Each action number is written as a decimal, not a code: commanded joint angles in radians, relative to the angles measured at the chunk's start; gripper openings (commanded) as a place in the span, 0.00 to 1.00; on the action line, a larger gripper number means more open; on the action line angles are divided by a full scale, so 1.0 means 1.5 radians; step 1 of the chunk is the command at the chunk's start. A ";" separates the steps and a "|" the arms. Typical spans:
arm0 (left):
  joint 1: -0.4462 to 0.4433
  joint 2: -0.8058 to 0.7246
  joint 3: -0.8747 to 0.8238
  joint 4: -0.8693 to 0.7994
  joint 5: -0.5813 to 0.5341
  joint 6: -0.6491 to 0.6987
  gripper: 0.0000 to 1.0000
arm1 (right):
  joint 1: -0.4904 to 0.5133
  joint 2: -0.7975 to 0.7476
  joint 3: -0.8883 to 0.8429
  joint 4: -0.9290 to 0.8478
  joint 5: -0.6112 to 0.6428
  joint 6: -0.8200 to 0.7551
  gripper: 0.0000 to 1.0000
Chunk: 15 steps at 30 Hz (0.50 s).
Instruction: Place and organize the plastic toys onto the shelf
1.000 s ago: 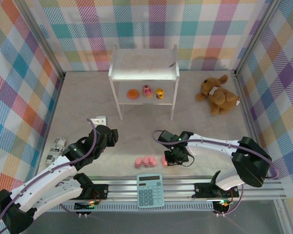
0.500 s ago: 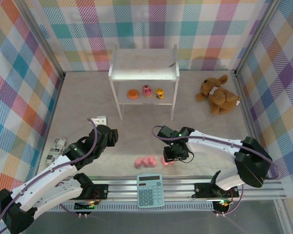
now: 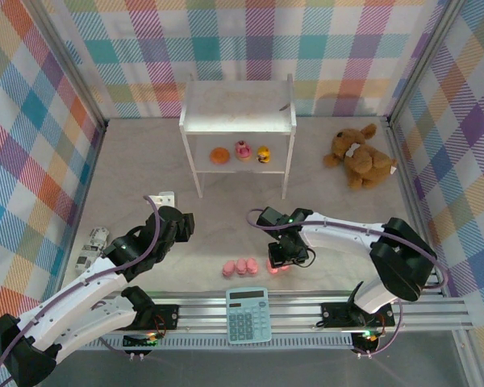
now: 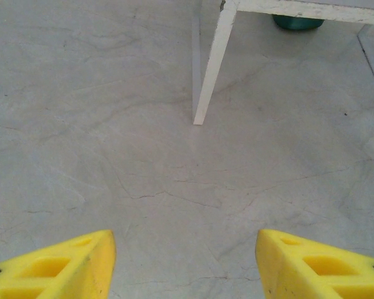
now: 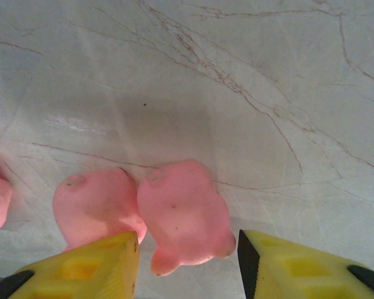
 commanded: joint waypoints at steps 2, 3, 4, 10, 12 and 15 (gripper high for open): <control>0.011 -0.003 0.016 -0.012 -0.014 0.016 0.61 | -0.006 0.020 0.011 0.009 -0.011 -0.009 0.41; 0.011 -0.004 0.016 -0.013 -0.014 0.016 0.61 | -0.007 0.022 0.010 0.011 -0.012 -0.010 0.40; 0.012 -0.004 0.015 -0.014 -0.014 0.017 0.61 | -0.007 0.024 0.010 0.012 -0.014 -0.010 0.39; 0.014 -0.005 0.013 -0.016 -0.016 0.016 0.61 | -0.011 0.037 0.006 0.017 -0.022 -0.014 0.24; 0.014 -0.006 0.012 -0.018 -0.016 0.015 0.61 | -0.010 0.038 0.005 0.018 -0.023 -0.016 0.12; 0.015 -0.007 0.012 -0.019 -0.017 0.015 0.61 | -0.011 0.038 0.007 0.016 -0.025 -0.018 0.00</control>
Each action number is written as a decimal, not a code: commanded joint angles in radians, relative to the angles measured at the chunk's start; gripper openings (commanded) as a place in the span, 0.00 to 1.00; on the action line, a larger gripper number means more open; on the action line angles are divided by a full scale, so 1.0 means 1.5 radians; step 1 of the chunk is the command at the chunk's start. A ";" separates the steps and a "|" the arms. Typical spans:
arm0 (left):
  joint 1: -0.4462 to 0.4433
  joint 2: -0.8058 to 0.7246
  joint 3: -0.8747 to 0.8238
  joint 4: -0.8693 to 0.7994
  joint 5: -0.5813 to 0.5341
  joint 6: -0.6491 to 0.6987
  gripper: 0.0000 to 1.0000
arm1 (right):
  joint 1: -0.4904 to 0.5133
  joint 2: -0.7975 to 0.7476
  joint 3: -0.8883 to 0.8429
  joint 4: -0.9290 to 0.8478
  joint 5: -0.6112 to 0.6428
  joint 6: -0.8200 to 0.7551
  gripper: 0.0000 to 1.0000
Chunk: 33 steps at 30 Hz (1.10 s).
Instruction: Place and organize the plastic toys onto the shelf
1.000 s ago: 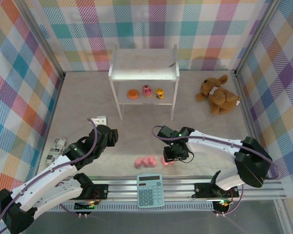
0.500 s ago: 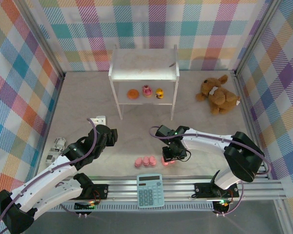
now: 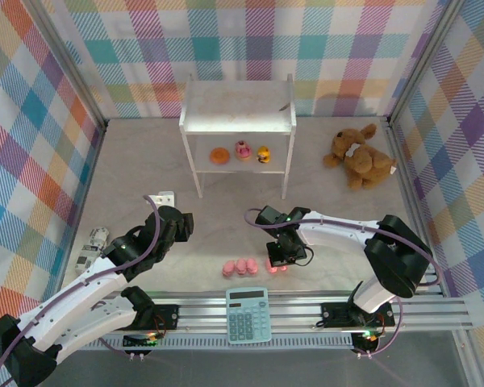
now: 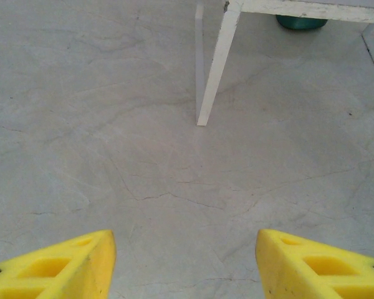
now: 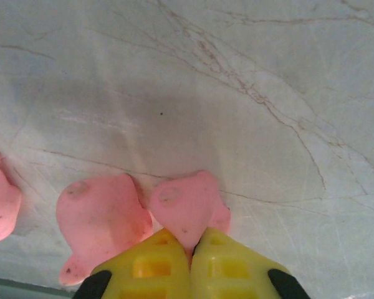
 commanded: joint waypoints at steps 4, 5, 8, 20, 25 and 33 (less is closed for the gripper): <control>0.009 -0.007 0.012 -0.017 -0.015 0.007 0.61 | -0.004 0.010 0.009 -0.007 -0.002 -0.008 0.00; 0.010 -0.007 0.012 -0.017 -0.015 0.008 0.61 | -0.004 0.003 0.016 -0.015 0.000 -0.009 0.00; 0.010 -0.006 0.022 -0.021 -0.017 0.015 0.61 | -0.004 -0.030 0.059 -0.065 0.027 -0.024 0.00; 0.010 0.052 0.185 -0.077 -0.025 0.069 0.60 | -0.027 -0.079 0.583 -0.289 0.155 -0.206 0.00; 0.012 0.074 0.234 -0.053 -0.016 0.092 0.60 | -0.079 0.005 0.819 -0.286 0.130 -0.293 0.00; 0.021 0.105 0.274 -0.056 -0.009 0.111 0.61 | -0.185 0.144 0.998 -0.274 0.061 -0.337 0.00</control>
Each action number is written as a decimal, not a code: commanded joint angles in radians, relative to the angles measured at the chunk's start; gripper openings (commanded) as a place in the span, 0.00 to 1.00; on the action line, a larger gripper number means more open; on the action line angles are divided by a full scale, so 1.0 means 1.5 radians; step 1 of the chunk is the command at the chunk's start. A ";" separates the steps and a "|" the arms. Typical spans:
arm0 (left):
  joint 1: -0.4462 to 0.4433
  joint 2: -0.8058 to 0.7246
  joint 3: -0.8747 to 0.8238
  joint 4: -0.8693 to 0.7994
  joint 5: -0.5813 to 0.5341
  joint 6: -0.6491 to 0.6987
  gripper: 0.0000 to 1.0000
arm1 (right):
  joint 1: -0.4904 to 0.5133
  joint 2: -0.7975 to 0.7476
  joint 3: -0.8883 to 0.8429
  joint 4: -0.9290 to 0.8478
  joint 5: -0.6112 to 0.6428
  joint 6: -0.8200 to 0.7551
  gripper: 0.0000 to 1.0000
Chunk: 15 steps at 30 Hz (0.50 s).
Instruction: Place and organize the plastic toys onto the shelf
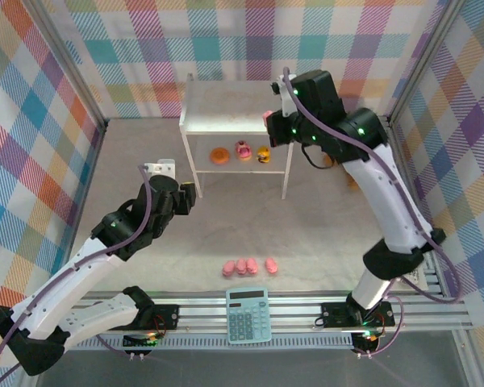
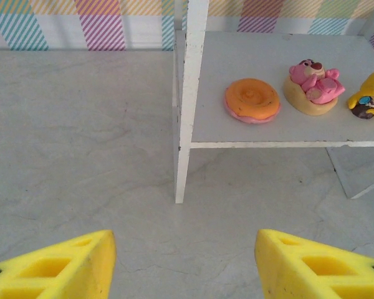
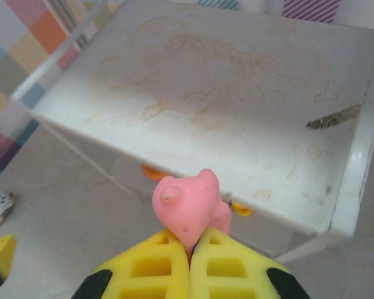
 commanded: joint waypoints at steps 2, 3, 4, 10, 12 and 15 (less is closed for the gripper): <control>0.020 0.001 0.025 -0.007 0.006 0.020 0.61 | -0.038 0.063 0.066 -0.025 -0.047 -0.041 0.00; 0.025 0.002 0.027 -0.008 0.009 0.020 0.61 | -0.046 0.075 0.079 -0.025 -0.053 -0.044 0.00; 0.030 0.003 0.026 -0.009 0.014 0.020 0.61 | -0.054 0.084 0.090 -0.026 -0.057 -0.043 0.00; 0.059 0.015 0.028 -0.008 0.041 0.019 0.61 | -0.095 0.114 0.114 -0.030 -0.078 -0.039 0.00; 0.066 0.020 0.027 -0.005 0.051 0.020 0.61 | -0.101 0.120 0.114 -0.033 -0.087 -0.037 0.00; 0.073 0.029 0.025 0.001 0.059 0.020 0.60 | -0.104 0.124 0.113 -0.041 -0.092 -0.037 0.00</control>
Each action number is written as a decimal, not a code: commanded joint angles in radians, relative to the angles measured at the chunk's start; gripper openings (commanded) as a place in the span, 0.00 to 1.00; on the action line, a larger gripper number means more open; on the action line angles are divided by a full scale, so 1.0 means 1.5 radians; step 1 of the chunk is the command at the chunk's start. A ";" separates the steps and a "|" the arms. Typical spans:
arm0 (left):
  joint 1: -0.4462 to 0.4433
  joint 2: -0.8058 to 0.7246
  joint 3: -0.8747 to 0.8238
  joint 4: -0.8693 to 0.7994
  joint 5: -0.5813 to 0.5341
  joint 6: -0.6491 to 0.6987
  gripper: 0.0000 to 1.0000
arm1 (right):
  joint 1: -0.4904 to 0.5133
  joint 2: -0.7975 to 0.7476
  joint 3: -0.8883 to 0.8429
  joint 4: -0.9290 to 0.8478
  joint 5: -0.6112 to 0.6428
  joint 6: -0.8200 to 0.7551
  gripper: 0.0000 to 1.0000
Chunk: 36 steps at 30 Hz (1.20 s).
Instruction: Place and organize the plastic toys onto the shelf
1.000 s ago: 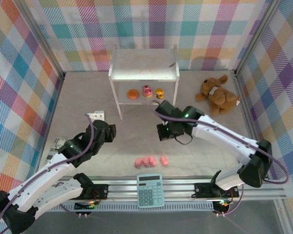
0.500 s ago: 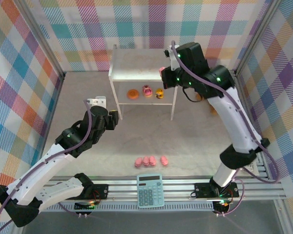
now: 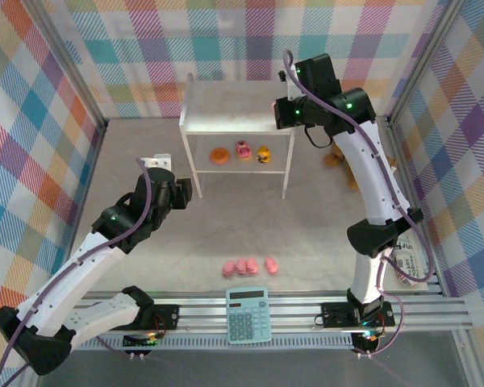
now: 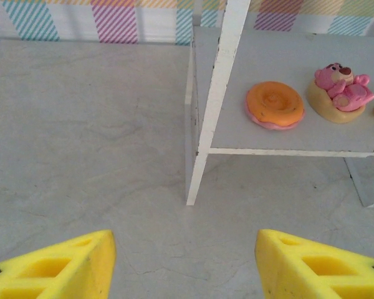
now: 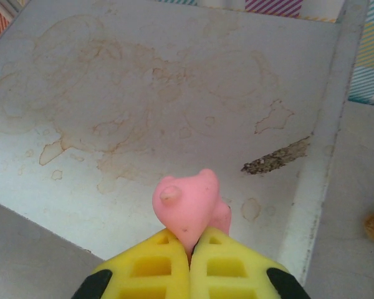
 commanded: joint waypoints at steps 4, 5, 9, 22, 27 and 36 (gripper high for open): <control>0.016 0.012 0.012 0.006 0.025 0.012 0.60 | 0.000 0.003 0.016 -0.022 -0.033 -0.005 0.00; 0.017 0.013 0.012 0.007 0.025 0.012 0.60 | -0.001 0.001 0.016 -0.024 -0.035 -0.006 0.00; 0.021 0.019 0.009 0.011 0.034 0.010 0.60 | -0.001 -0.002 0.018 -0.040 -0.040 -0.007 0.00; 0.024 0.015 0.004 0.012 0.037 0.007 0.60 | -0.010 0.028 0.027 -0.056 -0.056 0.000 0.06; 0.024 0.012 0.003 0.012 0.037 0.007 0.60 | -0.013 0.036 0.036 -0.059 -0.056 0.002 0.15; 0.024 0.011 0.001 0.013 0.035 0.008 0.60 | -0.019 0.042 0.040 -0.057 -0.056 0.002 0.25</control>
